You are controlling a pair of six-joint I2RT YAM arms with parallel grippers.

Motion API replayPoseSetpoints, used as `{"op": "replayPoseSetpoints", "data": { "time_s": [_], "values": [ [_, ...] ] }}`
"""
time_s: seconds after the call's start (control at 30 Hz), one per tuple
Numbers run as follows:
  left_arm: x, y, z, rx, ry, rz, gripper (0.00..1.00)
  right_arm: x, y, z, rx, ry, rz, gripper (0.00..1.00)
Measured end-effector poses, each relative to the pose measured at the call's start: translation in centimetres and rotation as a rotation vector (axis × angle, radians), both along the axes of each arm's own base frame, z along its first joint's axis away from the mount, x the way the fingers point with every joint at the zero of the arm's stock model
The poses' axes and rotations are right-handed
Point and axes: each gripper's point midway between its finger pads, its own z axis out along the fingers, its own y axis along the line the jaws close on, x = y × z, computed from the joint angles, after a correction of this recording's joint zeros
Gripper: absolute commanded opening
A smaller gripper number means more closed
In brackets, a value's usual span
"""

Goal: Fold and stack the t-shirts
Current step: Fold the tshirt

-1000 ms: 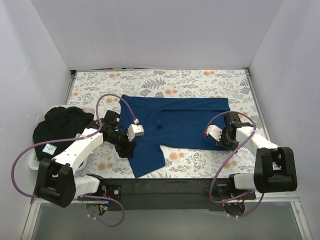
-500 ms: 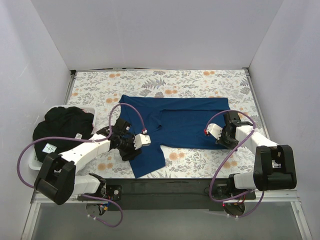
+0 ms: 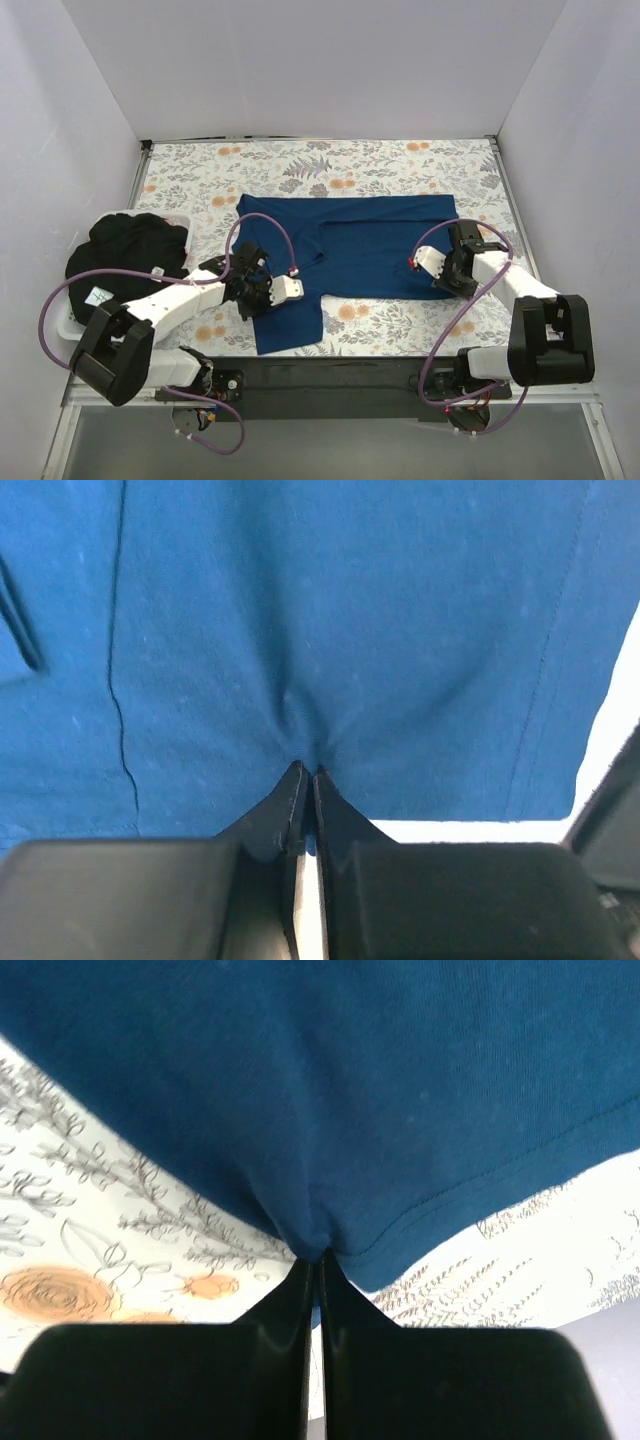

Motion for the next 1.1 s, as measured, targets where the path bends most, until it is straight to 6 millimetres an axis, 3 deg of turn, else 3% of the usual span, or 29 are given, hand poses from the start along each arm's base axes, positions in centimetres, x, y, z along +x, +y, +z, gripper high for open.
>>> {"op": "replayPoseSetpoints", "data": {
  "time_s": [0.1,0.2,0.33,0.5,0.67,0.9,1.1],
  "values": [
    [-1.8,1.0,0.4,0.025,0.052,-0.003,0.0,-0.4,0.1,0.9,0.011,-0.018,0.008,0.01],
    [-2.5,1.2,2.3,0.02,0.064,0.002,0.0,-0.4,0.3,2.3,0.026,-0.064,0.026,0.01],
    [-0.2,-0.2,6.5,-0.025,0.011,0.02,0.0,0.2,0.2,3.6,0.046,-0.067,0.016,0.01],
    [4.0,-2.2,9.8,-0.071,-0.036,0.058,0.0,3.7,-0.1,5.9,0.076,-0.098,-0.01,0.01],
    [6.6,-1.9,9.4,-0.062,-0.008,0.119,0.0,6.3,0.1,7.3,0.091,-0.129,-0.002,0.01],
    [11.9,0.5,9.9,-0.074,-0.024,0.237,0.0,8.2,0.2,6.6,0.096,-0.088,0.002,0.01],
    [13.9,0.7,9.5,-0.092,-0.013,0.254,0.0,10.7,0.5,6.7,0.109,-0.082,0.005,0.01]
  ]
}}
